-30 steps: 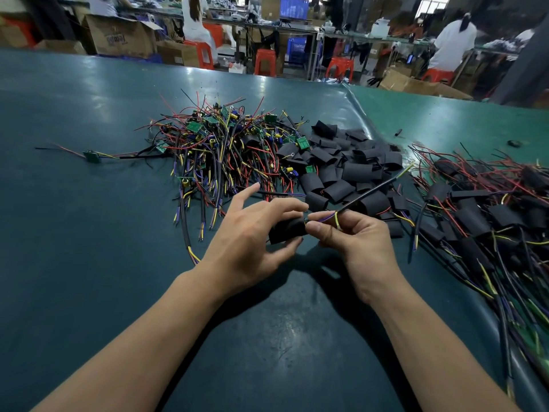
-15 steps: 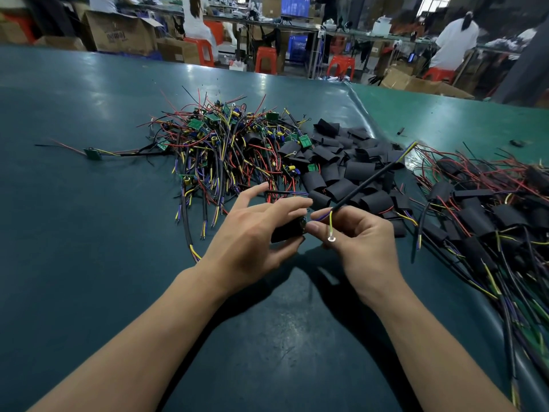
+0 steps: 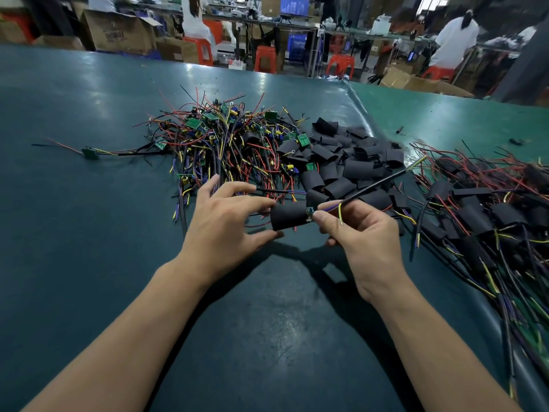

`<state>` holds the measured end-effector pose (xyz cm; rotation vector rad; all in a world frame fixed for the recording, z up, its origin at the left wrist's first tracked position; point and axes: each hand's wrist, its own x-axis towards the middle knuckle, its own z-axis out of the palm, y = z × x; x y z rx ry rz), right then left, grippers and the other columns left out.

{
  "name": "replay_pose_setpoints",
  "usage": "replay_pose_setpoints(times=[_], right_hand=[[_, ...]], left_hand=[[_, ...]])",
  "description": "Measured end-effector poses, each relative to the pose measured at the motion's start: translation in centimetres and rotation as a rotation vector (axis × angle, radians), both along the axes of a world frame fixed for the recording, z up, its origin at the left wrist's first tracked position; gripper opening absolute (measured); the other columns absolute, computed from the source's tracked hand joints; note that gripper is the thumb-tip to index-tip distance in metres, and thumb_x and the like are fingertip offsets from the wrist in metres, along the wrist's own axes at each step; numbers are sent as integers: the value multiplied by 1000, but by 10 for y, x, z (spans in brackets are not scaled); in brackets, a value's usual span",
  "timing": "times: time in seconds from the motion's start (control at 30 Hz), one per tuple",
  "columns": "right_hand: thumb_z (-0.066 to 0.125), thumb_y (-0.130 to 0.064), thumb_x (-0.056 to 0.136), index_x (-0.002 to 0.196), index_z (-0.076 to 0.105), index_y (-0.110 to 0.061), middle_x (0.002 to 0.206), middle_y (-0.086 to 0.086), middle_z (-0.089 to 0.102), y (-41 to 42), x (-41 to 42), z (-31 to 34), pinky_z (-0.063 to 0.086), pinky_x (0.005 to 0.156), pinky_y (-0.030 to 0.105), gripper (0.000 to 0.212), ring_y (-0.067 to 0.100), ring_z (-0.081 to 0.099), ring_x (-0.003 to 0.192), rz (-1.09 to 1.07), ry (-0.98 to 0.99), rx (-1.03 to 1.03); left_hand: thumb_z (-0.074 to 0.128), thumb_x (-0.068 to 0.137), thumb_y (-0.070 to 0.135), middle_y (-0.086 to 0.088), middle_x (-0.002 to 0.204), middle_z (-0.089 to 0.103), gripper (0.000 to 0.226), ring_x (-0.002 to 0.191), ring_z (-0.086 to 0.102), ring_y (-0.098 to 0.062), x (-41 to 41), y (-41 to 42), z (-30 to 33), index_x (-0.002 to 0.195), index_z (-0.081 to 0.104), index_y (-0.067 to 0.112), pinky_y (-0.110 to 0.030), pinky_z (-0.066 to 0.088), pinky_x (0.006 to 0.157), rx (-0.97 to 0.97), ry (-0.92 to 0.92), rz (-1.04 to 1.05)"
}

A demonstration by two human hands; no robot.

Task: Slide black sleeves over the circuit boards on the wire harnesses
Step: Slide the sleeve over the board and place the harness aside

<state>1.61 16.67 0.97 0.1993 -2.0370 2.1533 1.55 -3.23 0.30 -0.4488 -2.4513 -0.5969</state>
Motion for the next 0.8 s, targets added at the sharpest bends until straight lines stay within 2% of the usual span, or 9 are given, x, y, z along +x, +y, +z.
replay_pose_setpoints(times=[0.1, 0.23, 0.4, 0.5, 0.57, 0.67, 0.8], right_hand=[[76, -7, 81, 77, 76, -25, 70, -7, 70, 2, 1, 0, 46, 53, 15, 18, 3, 61, 67, 18, 13, 21], [76, -6, 81, 75, 76, -29, 71, -7, 71, 3, 1, 1, 47, 54, 15, 24, 1, 62, 67, 38, 17, 61], [75, 0, 80, 74, 73, -18, 66, -5, 68, 4, 0, 1, 47, 53, 16, 19, 4, 60, 62, 21, -72, -18], [78, -6, 69, 74, 73, -14, 67, -2, 68, 4, -2, 2, 49, 53, 18, 10, 8, 60, 60, 107, -184, -170], [78, -14, 62, 71, 75, -14, 69, 0, 69, 2, -2, 2, 50, 54, 19, 9, 10, 61, 61, 162, -191, -217], [77, -18, 64, 70, 76, -21, 69, -1, 69, -2, -1, 1, 51, 58, 19, 7, 10, 62, 63, 139, -116, -145], [77, -6, 76, 73, 76, -19, 68, -1, 70, -2, 1, -1, 51, 59, 18, 13, 9, 63, 62, 127, -8, -82]], left_hand=[[93, 58, 34, -5, 92, 74, 46, 107, 66, -23, 0, 0, -2, 95, 78, 12, -63, 30, 106, 21, 44, -33], [93, 58, 32, -8, 95, 74, 50, 105, 67, -23, 1, 0, -2, 100, 78, 9, -60, 34, 106, 23, 47, -58], [87, 62, 37, -9, 97, 73, 47, 94, 68, -20, 2, 0, 1, 99, 78, 10, -53, 42, 100, 44, 49, -120], [86, 68, 34, -8, 102, 71, 48, 100, 65, -22, 1, 1, -1, 109, 75, 11, -47, 38, 102, 35, -59, -110], [85, 73, 32, -5, 109, 70, 52, 108, 62, -22, 2, 1, -2, 120, 70, 15, -42, 33, 105, 41, -158, -110], [78, 74, 31, 3, 114, 69, 61, 110, 61, -20, 3, 3, 0, 132, 62, 18, -49, 35, 105, -9, -139, -131], [64, 72, 27, 5, 105, 71, 49, 103, 63, -19, 7, 9, -1, 121, 67, 19, -53, 35, 106, -26, -149, -133]])
